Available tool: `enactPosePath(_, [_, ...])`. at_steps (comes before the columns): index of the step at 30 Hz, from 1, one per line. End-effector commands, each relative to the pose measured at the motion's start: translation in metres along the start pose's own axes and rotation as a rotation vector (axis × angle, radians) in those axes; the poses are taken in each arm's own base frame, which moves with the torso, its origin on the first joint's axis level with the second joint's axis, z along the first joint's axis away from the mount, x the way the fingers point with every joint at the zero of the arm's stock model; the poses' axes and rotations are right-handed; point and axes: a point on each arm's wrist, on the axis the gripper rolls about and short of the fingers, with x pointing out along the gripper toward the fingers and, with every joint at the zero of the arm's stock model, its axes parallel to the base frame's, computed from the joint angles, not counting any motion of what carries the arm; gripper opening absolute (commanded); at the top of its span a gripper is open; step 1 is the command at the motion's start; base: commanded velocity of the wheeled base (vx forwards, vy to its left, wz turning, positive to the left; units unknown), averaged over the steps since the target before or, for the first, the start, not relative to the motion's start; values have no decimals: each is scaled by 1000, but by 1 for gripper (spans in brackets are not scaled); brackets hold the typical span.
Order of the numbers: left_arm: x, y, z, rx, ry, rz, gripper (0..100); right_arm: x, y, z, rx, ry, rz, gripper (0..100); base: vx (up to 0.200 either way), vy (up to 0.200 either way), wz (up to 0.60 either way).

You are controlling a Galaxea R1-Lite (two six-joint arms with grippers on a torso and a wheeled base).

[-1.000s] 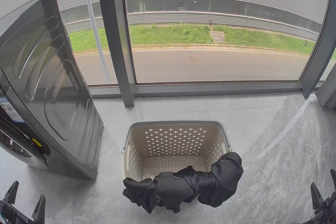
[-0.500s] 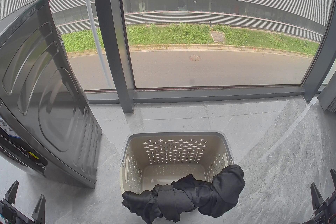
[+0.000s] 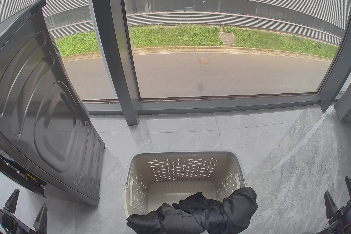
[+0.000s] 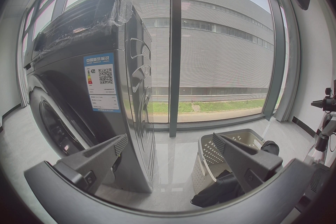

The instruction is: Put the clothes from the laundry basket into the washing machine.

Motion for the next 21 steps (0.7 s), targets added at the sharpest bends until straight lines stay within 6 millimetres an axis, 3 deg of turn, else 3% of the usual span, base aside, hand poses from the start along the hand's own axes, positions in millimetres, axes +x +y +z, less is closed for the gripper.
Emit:
enactPosePath(1, [0,0,-5,0,0,0,100,1,0,-5,0,8,0,100,0,0,0])
enactPosePath(6, [0,0,-5,-2,0,1,100,1,0,-5,0,8,0,100,120,0,0])
enactPosePath(21, [0,0,-5,0,0,0,100,1,0,-5,0,8,0,100,0,0,0])
